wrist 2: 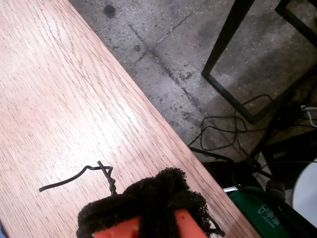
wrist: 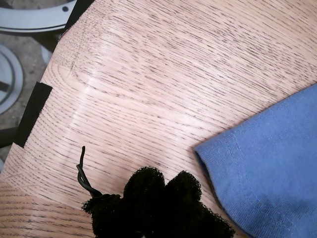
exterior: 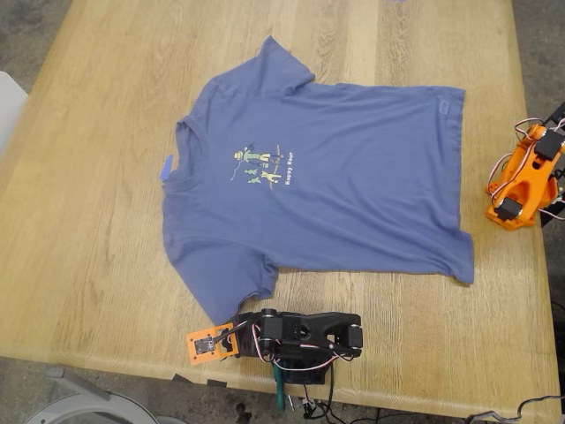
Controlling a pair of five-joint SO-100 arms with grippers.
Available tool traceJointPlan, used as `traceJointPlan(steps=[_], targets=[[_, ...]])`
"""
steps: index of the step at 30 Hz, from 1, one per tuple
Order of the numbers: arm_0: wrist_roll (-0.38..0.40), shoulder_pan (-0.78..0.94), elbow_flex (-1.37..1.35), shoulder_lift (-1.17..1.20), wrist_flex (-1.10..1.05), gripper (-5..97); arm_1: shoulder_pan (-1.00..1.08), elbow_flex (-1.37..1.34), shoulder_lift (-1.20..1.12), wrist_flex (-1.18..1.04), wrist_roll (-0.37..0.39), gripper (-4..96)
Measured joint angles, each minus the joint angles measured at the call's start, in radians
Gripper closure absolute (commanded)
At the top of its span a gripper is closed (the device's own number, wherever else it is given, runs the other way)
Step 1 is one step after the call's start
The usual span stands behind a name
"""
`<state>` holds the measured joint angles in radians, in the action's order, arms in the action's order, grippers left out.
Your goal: Fold a T-shirt
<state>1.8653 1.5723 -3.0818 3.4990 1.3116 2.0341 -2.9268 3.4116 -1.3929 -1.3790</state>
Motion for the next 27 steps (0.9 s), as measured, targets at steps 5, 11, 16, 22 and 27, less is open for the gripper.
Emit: traceJointPlan(steps=[5, 11, 16, 22, 27], targets=[[-0.011, -0.031, 0.000, 0.000, 0.092, 92, 0.005, -0.272, -0.009, 0.163, -0.109, 77.9], [0.000, -0.052, 0.000, 0.000, 0.063, 86, 0.005, -0.273, -0.006, 0.314, -0.156, 79.0], [-0.089, -0.098, 0.000, 0.000, -0.049, 76, 0.005, -0.273, -0.006, 0.454, -0.183, 78.2], [-0.130, -0.160, 0.000, 0.000, -0.172, 84, 0.005, -0.273, -0.008, 0.621, -0.150, 77.9], [-0.147, -0.149, 0.000, 0.000, -0.183, 89, -0.003, -0.273, -0.008, 0.693, -0.227, 86.2]])
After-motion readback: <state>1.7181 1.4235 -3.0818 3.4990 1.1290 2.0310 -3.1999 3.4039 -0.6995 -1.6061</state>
